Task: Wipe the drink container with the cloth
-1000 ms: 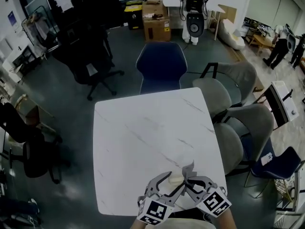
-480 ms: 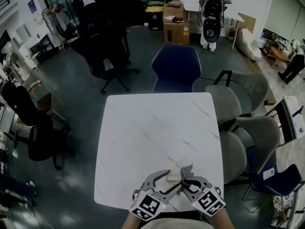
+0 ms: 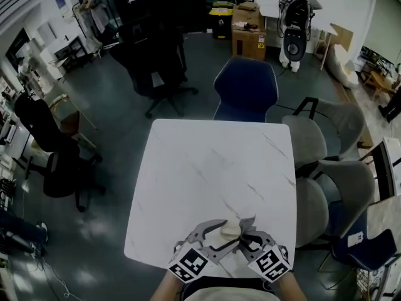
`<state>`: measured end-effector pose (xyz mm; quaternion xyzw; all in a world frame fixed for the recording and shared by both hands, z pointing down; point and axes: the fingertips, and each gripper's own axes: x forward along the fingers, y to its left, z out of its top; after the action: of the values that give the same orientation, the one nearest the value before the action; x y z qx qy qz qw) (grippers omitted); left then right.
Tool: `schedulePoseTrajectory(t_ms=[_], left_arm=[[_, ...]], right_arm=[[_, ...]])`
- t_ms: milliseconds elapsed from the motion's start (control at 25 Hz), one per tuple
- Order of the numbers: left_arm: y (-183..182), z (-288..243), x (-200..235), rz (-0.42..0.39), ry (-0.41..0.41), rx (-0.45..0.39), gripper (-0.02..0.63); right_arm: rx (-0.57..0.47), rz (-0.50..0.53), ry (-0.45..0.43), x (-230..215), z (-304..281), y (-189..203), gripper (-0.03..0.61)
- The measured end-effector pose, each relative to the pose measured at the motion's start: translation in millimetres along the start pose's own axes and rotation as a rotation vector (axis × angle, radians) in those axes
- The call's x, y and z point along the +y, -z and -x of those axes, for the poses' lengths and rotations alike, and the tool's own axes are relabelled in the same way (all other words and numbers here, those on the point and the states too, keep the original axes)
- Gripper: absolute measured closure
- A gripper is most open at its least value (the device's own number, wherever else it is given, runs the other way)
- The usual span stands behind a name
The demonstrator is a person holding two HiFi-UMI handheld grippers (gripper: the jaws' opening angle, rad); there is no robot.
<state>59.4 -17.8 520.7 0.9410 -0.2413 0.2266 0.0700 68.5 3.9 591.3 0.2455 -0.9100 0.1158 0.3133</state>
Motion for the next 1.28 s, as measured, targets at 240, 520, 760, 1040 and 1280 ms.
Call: schedulePoseTrajectory(t_ms=[240, 520, 760, 1040, 1280], left_arm=[[0, -2, 2, -0.022, 0.049, 0.01, 0.351], [1, -3, -1, -0.087, 0.143, 0.042, 0.351], [9, -2, 1, -0.145, 0.2, 0.073, 0.354], [9, 0, 1, -0.215, 0.292, 0.096, 0.357], [10, 1, 0, -0.269, 0.362, 0.109, 0.357]], right_arm=[[0.036, 0.002, 0.02, -6, -12, 11, 0.531], [0.09, -0.001, 0.031, -8, -26, 29, 0.531], [0.126, -0.01, 0.042, -9, -36, 37, 0.531], [0.145, -0.053, 0.053, -10, -45, 46, 0.531], [0.171, -0.069, 0.06, -12, -51, 54, 0.531]])
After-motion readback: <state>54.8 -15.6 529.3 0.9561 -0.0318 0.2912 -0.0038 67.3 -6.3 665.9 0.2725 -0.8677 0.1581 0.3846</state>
